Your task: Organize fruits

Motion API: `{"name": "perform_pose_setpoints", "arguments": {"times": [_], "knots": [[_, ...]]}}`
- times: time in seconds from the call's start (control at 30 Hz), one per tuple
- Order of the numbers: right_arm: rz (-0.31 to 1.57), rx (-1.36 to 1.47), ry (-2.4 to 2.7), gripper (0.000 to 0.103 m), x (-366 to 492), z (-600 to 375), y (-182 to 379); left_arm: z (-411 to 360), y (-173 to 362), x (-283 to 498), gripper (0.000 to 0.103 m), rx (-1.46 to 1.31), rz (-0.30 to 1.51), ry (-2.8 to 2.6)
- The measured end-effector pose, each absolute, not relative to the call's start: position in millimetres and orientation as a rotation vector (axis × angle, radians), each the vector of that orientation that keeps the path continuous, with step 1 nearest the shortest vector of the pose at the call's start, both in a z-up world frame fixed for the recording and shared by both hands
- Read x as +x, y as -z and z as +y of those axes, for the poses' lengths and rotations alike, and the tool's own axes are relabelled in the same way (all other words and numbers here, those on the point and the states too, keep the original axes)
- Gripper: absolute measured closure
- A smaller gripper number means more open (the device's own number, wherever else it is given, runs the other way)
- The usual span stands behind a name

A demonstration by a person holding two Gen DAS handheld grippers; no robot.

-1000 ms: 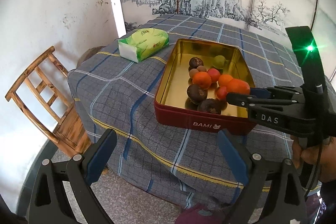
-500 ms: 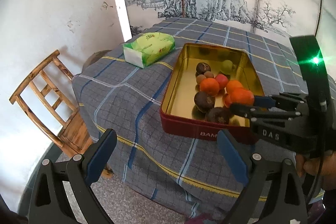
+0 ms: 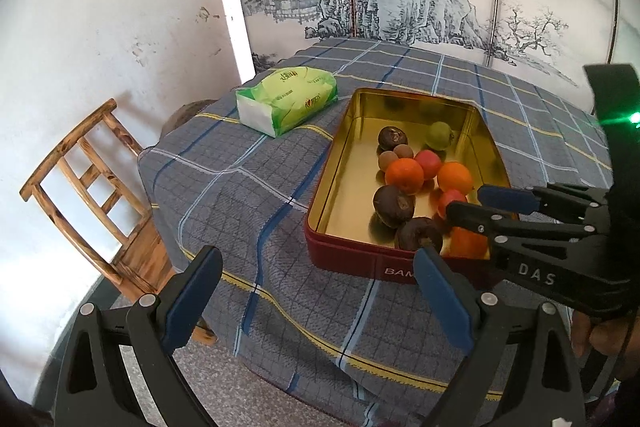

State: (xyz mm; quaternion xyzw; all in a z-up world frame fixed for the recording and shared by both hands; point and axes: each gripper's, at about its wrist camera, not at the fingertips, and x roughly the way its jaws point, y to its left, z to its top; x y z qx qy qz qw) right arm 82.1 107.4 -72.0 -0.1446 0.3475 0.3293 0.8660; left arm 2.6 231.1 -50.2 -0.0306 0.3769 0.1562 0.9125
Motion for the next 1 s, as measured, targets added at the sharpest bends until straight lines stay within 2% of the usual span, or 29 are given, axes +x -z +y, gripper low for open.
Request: {"name": "perform_pose_setpoints", "arguments": {"times": [0.37,0.63,0.7,0.83,1.0], "knots": [[0.579,-0.241,-0.643,0.05,47.5,80.5,37.6,220.0,29.6,1.1,0.008,-0.041,0.69,-0.353],[0.39,-0.179,-0.556,0.029,-8.0,34.5,-3.8,201.9,-10.4,-19.2,0.007,-0.068,0.576,-0.364],[0.357,-0.168,-0.541,0.024,-20.0,26.1,-11.5,196.1,-23.5,-29.8,0.007,-0.071,0.525,-0.384],[0.296,-0.156,-0.523,0.019,-44.8,12.5,-24.7,181.5,-56.3,-61.7,0.001,-0.085,0.392,-0.405],[0.234,-0.141,-0.52,0.015,-71.6,-4.2,-41.3,147.7,-100.5,-107.2,0.0,-0.017,0.195,-0.438]]}}
